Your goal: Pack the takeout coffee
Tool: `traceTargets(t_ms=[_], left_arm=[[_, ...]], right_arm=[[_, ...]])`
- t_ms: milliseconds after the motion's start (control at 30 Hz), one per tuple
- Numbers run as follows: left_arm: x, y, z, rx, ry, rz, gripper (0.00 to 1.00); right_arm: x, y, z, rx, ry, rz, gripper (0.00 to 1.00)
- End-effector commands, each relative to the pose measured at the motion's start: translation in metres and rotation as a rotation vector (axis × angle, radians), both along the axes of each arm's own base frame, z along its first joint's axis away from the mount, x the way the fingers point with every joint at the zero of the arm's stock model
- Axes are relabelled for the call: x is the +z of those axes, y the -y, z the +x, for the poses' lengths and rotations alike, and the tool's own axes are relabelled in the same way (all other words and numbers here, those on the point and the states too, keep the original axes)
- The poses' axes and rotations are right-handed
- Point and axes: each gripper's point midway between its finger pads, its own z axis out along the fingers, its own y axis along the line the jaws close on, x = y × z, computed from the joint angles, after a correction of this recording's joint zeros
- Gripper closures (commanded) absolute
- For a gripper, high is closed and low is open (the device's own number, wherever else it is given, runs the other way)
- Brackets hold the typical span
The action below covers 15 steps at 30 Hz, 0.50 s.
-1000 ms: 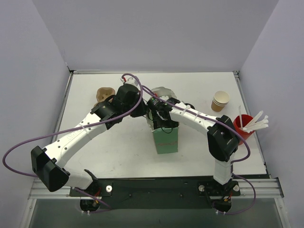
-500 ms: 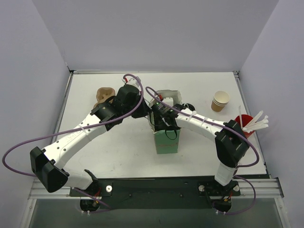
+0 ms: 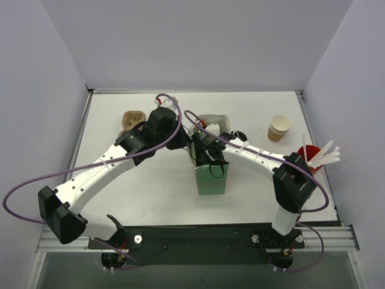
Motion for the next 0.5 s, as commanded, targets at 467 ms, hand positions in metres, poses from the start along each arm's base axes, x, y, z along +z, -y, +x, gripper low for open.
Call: traceTargets(t_ms=[467], left_arm=[[0.070, 0.004, 0.005, 0.007, 0.152, -0.146, 1.00]], right_arm=[[-0.044, 0.037, -0.048, -0.022, -0.203, -0.159, 0.65]])
